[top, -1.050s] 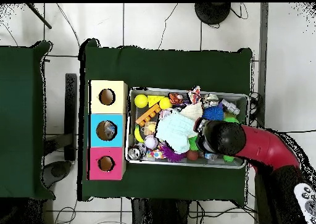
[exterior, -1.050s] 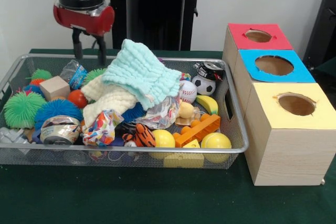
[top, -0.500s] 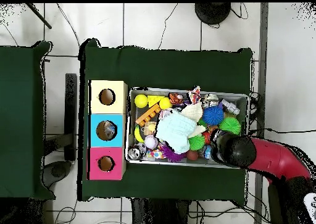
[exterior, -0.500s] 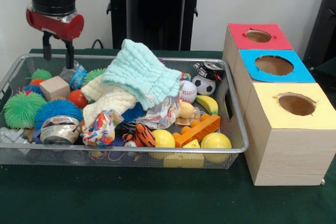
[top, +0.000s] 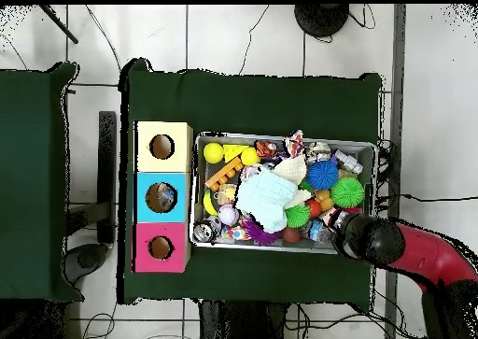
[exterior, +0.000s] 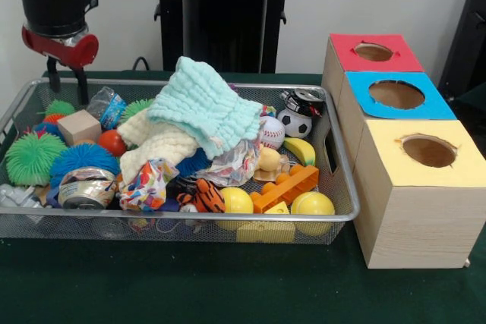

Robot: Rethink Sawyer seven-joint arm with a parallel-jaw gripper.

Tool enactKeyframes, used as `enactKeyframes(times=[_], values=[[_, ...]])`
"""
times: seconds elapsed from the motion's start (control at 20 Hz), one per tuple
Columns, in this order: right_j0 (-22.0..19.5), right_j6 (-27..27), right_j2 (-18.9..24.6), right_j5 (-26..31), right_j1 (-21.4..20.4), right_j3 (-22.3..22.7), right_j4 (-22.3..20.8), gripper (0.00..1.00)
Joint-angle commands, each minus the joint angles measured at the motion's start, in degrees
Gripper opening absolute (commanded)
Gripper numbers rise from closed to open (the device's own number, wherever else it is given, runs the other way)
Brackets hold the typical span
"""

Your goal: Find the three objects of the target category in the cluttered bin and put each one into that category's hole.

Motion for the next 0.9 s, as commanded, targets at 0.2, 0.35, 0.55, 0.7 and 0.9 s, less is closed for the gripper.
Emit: enactKeyframes(times=[0.2,0.35,0.55,0.7,0.9], values=[[-3.5,-8.9,6.5,-1.1,5.0,6.4,-4.6,1.00],[-5.3,-9.4,8.0,-1.4,5.9,7.4,-4.9,1.00],[-7.6,-10.3,11.1,-0.5,7.3,8.6,-4.1,1.00],[-8.5,-10.4,12.5,0.6,7.3,9.3,-4.0,1.00],[-9.6,-11.1,13.6,0.9,8.2,9.4,-4.9,1.00]])
